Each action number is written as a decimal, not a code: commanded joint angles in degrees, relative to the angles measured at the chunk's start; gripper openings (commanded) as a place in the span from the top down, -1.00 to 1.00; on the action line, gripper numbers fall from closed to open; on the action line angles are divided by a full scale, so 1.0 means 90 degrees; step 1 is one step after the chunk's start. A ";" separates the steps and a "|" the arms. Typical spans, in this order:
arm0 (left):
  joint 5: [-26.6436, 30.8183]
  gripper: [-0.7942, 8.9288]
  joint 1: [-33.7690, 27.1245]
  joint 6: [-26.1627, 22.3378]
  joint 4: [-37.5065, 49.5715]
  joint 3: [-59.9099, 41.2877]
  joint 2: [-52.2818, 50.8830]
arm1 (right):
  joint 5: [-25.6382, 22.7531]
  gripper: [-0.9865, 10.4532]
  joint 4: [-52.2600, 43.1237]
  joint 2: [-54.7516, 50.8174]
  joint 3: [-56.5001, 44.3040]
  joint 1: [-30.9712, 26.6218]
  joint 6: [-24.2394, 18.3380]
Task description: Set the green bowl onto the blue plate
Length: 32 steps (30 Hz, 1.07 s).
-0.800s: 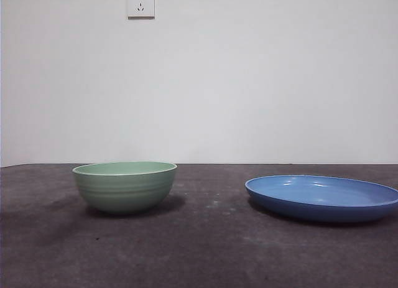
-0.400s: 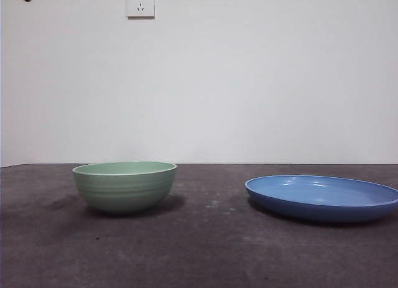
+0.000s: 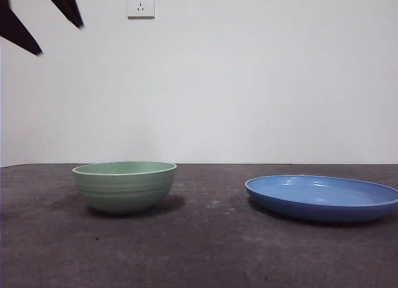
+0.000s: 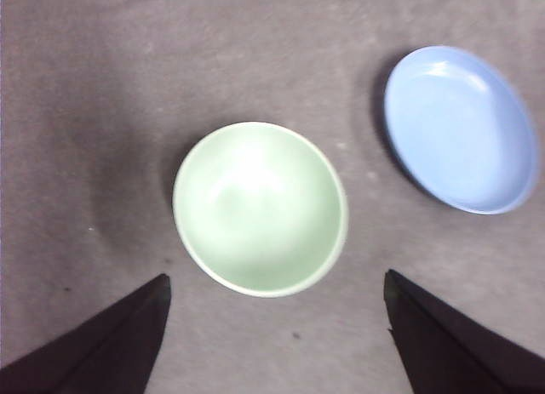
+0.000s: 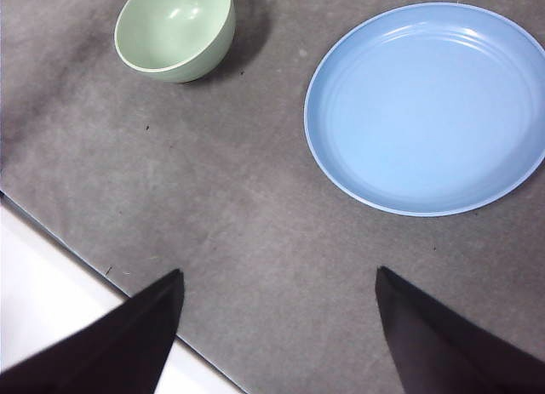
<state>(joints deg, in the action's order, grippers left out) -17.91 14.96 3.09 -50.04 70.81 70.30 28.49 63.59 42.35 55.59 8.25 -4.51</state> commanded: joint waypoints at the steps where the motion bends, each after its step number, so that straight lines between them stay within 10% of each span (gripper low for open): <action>1: 0.0335 0.00 0.0114 -0.0102 0.0107 0.0274 0.0595 | 0.0000 0.19 -0.0061 0.0029 0.0126 0.0022 -0.0039; 32: 0.1042 0.24 0.0216 -0.0102 0.1372 0.0321 0.3682 | 0.0000 0.19 -0.0117 0.0029 0.0126 0.0022 -0.0044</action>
<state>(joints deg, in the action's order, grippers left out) -8.75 16.64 2.46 -37.89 72.31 102.30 28.49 63.00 42.35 55.59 8.25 -4.51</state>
